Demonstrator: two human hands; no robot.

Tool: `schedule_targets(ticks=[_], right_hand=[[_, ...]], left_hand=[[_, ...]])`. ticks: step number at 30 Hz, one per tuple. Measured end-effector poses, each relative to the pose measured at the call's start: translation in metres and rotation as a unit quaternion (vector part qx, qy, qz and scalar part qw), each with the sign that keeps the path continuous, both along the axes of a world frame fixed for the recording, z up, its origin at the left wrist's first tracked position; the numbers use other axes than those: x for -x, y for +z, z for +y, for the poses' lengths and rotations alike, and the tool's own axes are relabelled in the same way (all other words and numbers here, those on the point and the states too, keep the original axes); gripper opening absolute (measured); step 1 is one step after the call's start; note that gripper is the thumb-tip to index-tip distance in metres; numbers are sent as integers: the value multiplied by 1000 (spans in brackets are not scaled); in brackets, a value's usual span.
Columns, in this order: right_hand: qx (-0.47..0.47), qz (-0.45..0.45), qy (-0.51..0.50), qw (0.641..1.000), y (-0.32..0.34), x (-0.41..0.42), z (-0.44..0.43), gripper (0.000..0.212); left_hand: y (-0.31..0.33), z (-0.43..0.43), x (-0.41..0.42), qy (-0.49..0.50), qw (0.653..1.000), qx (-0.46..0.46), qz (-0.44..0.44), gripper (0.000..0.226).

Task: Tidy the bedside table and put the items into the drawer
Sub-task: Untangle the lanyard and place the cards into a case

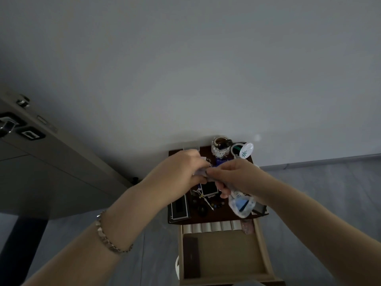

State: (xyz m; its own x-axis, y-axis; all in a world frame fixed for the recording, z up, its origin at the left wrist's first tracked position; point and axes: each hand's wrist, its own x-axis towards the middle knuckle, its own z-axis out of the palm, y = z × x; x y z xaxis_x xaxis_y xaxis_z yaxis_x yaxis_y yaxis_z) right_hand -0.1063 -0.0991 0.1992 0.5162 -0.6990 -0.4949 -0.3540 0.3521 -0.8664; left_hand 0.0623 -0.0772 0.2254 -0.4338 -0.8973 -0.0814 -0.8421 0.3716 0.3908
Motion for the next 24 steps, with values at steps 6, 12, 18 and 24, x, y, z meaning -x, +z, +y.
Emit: schedule_targets(ticks=[6, 12, 18, 24], right_hand=[[-174, -266, -96, 943, -5, -7, 7, 17], [-202, -300, -65, 930, -8, -17, 12, 25], [-189, -212, 32, 958, -10, -2, 10, 34], [-149, -82, 20, 985, 1, -1, 7, 46]], left_hand=[[-16, 4, -4, 227, 791, -234, 519, 43], [-31, 13, 9, 231, 686, -275, 633, 33], [-23, 13, -7, 207, 786, -236, 533, 29], [3, 9, -14, 79, 975, -122, 167, 23]])
